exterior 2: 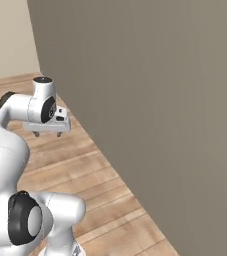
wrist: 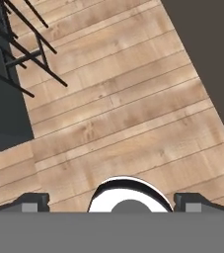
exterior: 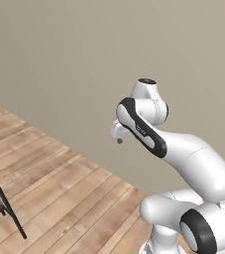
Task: Place the large bottle from the dining counter next to the other large bottle outside the sink, and place the small bottle from the dining counter next to the other small bottle inside the sink.
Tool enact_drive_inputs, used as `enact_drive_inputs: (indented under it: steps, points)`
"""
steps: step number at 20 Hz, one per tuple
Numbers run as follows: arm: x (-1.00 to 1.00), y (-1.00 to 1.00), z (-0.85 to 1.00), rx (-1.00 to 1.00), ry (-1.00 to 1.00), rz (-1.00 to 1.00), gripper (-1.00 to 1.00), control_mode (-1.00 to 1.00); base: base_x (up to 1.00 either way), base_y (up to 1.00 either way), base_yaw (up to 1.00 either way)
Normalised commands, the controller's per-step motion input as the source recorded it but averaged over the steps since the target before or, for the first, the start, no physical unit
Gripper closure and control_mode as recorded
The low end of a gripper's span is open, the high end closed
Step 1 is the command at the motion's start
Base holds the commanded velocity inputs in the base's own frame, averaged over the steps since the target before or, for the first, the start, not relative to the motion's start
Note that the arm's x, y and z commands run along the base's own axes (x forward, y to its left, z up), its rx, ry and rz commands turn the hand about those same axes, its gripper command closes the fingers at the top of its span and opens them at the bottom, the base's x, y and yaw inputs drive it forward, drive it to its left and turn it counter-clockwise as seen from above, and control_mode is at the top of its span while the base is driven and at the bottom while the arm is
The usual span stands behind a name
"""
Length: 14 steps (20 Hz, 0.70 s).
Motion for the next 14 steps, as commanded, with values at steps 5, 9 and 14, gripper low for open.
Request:
enact_drive_inputs:
  steps: [5,9,14]
  points:
    - [0.0,0.0,0.0,0.0,0.0,0.0,-1.0,1.0,0.63,0.27,0.17]
    - [0.0,0.0,0.0,0.0,0.0,0.0,-1.0,1.0,0.38,0.31,0.35]
    - [0.0,0.0,0.0,0.0,0.0,0.0,-1.0,1.0,0.06,0.0,0.5]
